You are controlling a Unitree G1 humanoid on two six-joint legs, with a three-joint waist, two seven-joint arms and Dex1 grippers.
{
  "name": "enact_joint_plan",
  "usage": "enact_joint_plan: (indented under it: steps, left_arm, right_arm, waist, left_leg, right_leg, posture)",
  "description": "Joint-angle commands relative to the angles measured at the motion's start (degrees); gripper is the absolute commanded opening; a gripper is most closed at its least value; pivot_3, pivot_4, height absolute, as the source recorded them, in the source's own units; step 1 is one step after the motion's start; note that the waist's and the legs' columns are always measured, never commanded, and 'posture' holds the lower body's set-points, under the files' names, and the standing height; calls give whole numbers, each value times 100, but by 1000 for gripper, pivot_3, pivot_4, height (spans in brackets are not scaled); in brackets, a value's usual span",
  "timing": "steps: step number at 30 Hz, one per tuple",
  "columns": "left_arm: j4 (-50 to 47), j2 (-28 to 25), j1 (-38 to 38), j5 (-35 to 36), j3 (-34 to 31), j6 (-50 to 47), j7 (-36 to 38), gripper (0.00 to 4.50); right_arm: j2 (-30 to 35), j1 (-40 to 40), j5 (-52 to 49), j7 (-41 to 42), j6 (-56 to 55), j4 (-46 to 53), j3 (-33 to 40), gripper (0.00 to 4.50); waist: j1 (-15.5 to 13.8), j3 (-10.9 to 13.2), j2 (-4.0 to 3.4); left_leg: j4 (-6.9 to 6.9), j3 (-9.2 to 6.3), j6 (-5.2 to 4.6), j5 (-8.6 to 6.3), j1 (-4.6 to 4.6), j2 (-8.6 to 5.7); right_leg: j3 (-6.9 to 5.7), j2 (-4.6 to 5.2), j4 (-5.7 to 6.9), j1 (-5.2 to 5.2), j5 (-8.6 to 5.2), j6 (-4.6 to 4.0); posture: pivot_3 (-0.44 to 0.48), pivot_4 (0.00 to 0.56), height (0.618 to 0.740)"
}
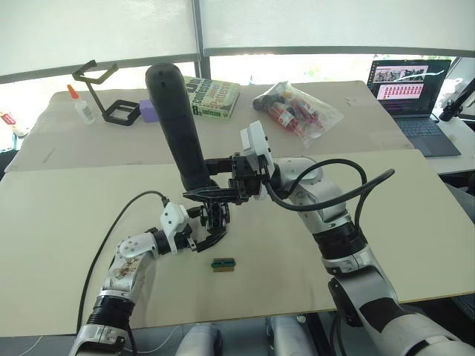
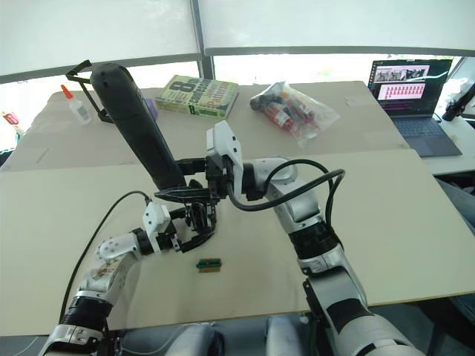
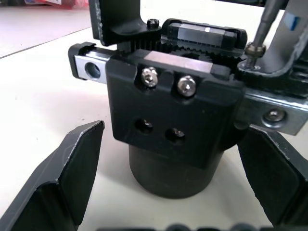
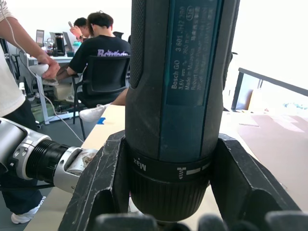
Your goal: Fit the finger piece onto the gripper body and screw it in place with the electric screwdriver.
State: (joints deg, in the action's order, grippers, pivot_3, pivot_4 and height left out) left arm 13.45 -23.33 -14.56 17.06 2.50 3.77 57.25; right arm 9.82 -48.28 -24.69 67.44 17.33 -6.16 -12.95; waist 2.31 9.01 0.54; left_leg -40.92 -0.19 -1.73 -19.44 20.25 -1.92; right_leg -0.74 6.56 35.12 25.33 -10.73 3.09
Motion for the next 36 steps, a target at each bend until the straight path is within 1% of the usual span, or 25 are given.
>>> enact_joint_plan:
  steps: [1,2,3,5,7,8,19,30,36]
  left_arm:
    - [41,14,-31,-88,148,57,125,4500]
    - [32,5,-12,-89,155,36,140,4500]
    - [14,-1,14,-87,153,23,142,4242]
    - [-11,-18,48,-103,156,1,146,3655]
    - [-24,-33,69,-119,167,-21,155,2663]
    - [-39,-40,82,-125,183,-37,168,2451]
    - [-157,-15,170,-171,244,-19,153,2451]
    - [-289,17,226,-227,309,25,72,2451]
    - [-275,-2,259,-253,302,93,85,2451]
  right_arm:
    - [-21,-38,-70,3,-67,274,33,1954]
    - [-21,-38,-68,1,-68,273,32,1954]
    - [-23,-34,-68,-7,-66,276,34,1954]
    - [-23,-26,-65,-16,-69,279,35,1954]
    - [-27,-18,-62,-23,-70,275,33,1954]
    - [-29,-10,-60,-27,-75,275,28,1954]
    - [-48,70,-28,-43,-67,279,-38,1954]
    - [33,302,267,-128,33,-47,-295,1954]
    - [79,416,398,-198,152,-174,-447,1954]
  waist:
    - [1,0,0]
    - [2,0,0]
    - [2,0,0]
    - [2,0,0]
    - [-1,-1,0]
    - [0,-2,1]
    - [5,-2,1]
    - [9,-12,-1]
    - [9,-32,-20]
  left_leg:
    - [0,0,0,0,0,0]
    - [1,0,0,0,0,0]
    - [1,0,0,0,0,0]
    - [1,0,0,0,0,0]
    - [1,0,0,0,0,0]
    - [1,-1,0,0,-1,0]
    - [2,-3,0,0,-2,0]
    - [3,-3,0,0,-6,0]
    - [4,-3,-1,-1,-11,0]
  right_leg:
    - [0,0,0,0,0,0]
    - [0,0,0,0,0,0]
    - [0,0,0,0,0,0]
    - [0,0,0,0,0,0]
    - [0,0,-1,0,0,0]
    - [0,0,0,-1,0,0]
    - [-1,0,-2,-2,0,0]
    - [-1,0,-1,-6,0,0]
    - [0,0,-2,-10,0,0]
  posture:
    - [0,150,740]
    - [0,150,740]
    - [0,150,740]
    - [0,150,740]
    - [0,150,740]
    - [0,150,740]
    - [0,150,740]
    - [0,150,740]
    - [0,150,740]
